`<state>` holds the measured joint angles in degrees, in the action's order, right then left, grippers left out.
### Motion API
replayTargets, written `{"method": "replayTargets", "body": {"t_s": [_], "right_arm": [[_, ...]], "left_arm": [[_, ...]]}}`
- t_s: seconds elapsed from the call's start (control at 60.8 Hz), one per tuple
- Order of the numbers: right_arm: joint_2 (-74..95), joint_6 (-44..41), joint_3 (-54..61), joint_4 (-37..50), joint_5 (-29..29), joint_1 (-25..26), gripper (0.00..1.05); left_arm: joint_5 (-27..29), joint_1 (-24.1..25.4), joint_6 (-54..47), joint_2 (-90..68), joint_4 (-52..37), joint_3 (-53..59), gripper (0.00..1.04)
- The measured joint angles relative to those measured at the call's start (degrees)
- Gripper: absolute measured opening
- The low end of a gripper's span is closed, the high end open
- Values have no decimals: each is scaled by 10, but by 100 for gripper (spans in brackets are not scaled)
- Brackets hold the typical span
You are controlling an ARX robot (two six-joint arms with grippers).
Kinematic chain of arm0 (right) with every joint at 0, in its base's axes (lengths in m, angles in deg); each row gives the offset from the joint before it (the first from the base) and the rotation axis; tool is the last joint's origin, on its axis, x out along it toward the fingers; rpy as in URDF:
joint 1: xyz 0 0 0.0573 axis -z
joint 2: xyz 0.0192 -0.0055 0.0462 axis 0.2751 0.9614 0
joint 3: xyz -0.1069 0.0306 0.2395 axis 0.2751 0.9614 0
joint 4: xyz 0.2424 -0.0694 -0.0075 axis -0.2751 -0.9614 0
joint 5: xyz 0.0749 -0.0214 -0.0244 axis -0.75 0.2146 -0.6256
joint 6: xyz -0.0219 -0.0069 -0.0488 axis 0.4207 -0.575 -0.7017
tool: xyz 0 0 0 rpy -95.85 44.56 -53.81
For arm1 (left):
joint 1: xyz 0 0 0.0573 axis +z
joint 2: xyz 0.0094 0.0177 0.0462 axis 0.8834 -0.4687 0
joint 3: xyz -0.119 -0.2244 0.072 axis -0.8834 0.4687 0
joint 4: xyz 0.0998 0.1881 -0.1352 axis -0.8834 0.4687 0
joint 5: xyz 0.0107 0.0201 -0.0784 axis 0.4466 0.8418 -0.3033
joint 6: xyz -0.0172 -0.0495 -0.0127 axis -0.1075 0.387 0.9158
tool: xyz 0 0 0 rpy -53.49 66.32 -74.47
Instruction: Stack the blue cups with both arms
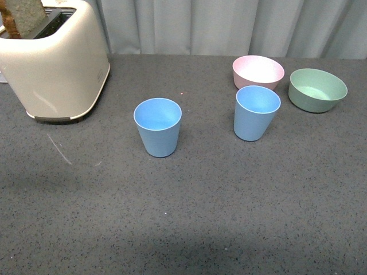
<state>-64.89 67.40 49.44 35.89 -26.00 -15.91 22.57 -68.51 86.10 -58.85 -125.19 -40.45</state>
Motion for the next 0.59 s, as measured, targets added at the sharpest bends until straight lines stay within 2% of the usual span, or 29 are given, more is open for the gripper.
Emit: {"method": "replayTargets", "body": {"t_s": [0.247, 0.28, 0.329, 0.593], "right_arm": [[0, 0, 0, 0, 0, 0, 95], [0, 0, 0, 0, 0, 0, 95], [0, 0, 0, 0, 0, 0, 95], [0, 0, 0, 0, 0, 0, 95]], "left_arm": [[-27, 22, -1, 112, 64, 49, 4], [-54, 39, -1, 132, 78, 55, 4], [-61, 54, -1, 156, 95, 62, 4], [-64, 63, -1, 278, 190, 86, 4]]}}
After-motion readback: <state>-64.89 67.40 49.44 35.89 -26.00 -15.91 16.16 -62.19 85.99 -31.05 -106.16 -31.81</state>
